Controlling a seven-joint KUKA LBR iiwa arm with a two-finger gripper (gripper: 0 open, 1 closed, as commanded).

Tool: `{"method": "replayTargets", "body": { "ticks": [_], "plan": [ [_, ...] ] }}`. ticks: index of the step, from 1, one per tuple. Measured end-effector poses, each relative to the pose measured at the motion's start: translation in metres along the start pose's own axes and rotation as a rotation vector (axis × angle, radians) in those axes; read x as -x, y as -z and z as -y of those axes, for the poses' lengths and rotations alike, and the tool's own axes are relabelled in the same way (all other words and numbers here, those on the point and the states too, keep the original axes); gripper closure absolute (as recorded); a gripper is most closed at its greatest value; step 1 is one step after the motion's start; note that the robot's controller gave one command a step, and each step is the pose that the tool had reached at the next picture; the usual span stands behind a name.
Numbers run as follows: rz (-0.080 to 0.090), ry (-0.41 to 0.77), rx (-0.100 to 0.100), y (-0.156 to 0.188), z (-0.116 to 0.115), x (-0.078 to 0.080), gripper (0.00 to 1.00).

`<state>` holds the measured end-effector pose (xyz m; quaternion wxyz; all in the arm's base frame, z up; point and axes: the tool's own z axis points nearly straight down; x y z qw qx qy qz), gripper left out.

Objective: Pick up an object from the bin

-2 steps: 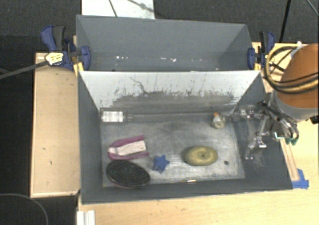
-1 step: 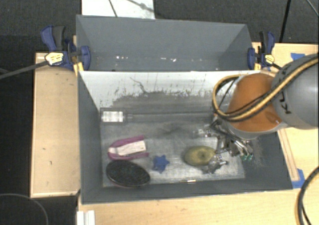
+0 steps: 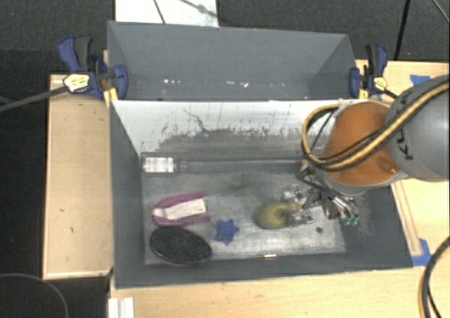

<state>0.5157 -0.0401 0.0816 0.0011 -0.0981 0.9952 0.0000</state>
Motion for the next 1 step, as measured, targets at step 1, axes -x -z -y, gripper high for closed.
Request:
{"method": "replayTargets", "body": {
  "ticks": [1],
  "plan": [
    [0.007, 0.073, -0.003, 0.1223, 0.0188, -0.0189, 1.00]
  ]
}}
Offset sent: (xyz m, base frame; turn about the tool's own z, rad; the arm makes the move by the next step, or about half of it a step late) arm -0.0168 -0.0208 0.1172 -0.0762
